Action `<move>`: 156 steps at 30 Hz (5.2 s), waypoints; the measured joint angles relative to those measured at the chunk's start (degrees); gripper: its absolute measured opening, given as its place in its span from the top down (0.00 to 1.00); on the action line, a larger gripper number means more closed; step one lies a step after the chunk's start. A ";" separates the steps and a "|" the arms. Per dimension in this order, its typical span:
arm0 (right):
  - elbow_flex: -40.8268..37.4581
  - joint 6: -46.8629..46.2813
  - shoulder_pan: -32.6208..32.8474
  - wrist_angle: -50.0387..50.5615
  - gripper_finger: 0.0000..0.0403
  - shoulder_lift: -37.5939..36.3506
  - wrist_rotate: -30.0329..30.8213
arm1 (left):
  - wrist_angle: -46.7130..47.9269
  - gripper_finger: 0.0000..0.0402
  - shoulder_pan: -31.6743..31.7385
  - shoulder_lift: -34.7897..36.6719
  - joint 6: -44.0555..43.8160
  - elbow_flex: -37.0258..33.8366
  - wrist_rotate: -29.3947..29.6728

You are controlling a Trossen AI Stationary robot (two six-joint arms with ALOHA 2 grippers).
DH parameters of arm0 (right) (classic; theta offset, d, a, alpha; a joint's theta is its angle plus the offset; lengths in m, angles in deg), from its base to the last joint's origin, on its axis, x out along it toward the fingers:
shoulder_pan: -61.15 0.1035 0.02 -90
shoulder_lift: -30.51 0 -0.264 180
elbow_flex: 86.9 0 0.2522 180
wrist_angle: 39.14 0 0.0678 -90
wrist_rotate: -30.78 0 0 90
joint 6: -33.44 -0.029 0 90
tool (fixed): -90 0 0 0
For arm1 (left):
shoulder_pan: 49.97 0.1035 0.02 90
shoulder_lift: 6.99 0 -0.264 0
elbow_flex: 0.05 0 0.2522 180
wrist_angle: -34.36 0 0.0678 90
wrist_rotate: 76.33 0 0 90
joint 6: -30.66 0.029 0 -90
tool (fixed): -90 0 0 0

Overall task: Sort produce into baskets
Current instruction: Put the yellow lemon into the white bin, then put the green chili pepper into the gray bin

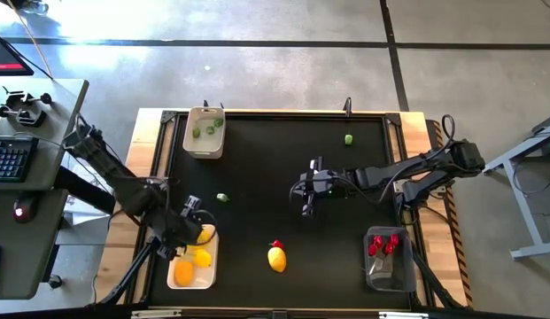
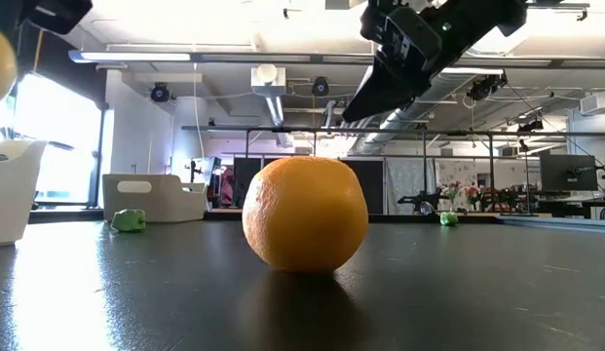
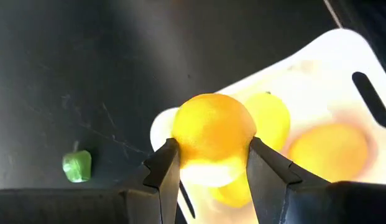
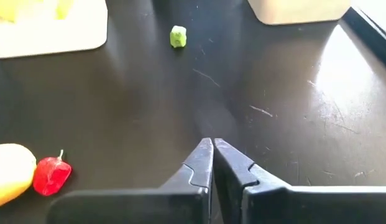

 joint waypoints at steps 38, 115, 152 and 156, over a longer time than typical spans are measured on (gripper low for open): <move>0.00 0.37 0.02 1.31 1.00 0.00 0.02 | 3.01 0.40 5.51 -11.69 -0.47 -0.10 -6.10; -9.55 -43.25 -36.15 12.76 0.62 12.29 28.26 | -84.72 0.98 49.62 13.59 20.77 -39.27 -12.42; -7.45 15.46 -9.52 -21.54 0.93 2.36 0.03 | -79.35 0.84 49.05 2.53 28.60 -31.55 -15.53; -7.45 18.08 -8.35 -22.87 0.93 2.36 0.15 | -86.56 0.76 48.09 -1.00 28.58 -31.55 -15.47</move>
